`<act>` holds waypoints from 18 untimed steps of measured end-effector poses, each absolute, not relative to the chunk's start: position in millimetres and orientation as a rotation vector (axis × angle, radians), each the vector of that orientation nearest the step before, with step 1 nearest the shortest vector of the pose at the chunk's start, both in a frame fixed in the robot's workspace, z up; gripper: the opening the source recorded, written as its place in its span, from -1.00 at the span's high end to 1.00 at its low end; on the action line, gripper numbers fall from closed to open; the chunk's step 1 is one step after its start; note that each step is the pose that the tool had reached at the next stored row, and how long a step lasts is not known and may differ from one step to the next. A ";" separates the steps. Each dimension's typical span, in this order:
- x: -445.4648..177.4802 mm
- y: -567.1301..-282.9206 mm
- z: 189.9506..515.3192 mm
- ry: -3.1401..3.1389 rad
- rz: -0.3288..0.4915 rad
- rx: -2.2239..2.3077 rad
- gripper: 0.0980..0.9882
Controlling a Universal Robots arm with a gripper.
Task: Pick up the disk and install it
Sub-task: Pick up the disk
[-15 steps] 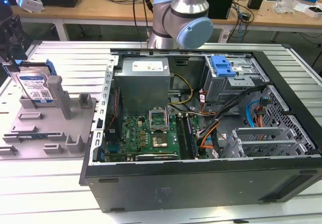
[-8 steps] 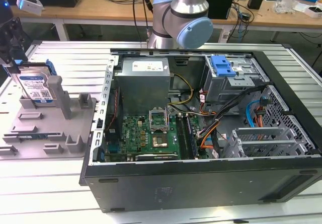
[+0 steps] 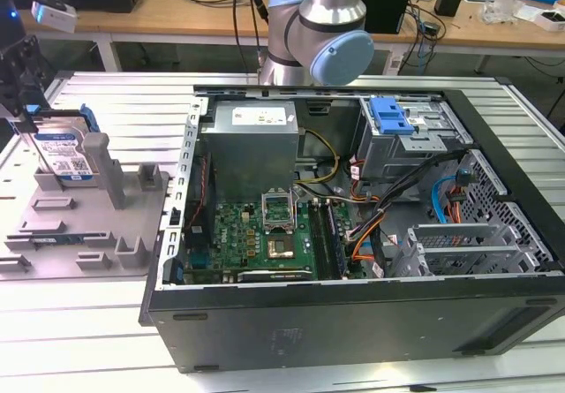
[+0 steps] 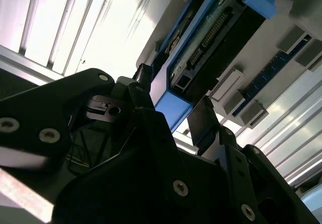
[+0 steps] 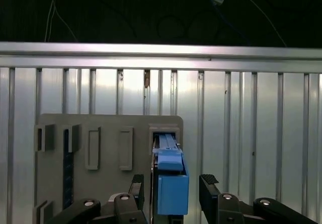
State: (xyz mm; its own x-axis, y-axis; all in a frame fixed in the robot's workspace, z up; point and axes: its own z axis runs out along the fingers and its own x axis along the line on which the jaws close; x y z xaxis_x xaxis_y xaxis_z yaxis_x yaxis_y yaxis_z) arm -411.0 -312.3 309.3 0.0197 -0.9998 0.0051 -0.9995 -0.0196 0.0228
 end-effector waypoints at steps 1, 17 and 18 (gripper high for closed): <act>-411.0 -312.3 308.8 -2.186 -0.019 2.229 -0.03; -412.5 -312.5 302.6 -2.185 -0.019 2.229 0.16; -412.6 -312.6 302.3 -2.185 -0.019 2.229 0.16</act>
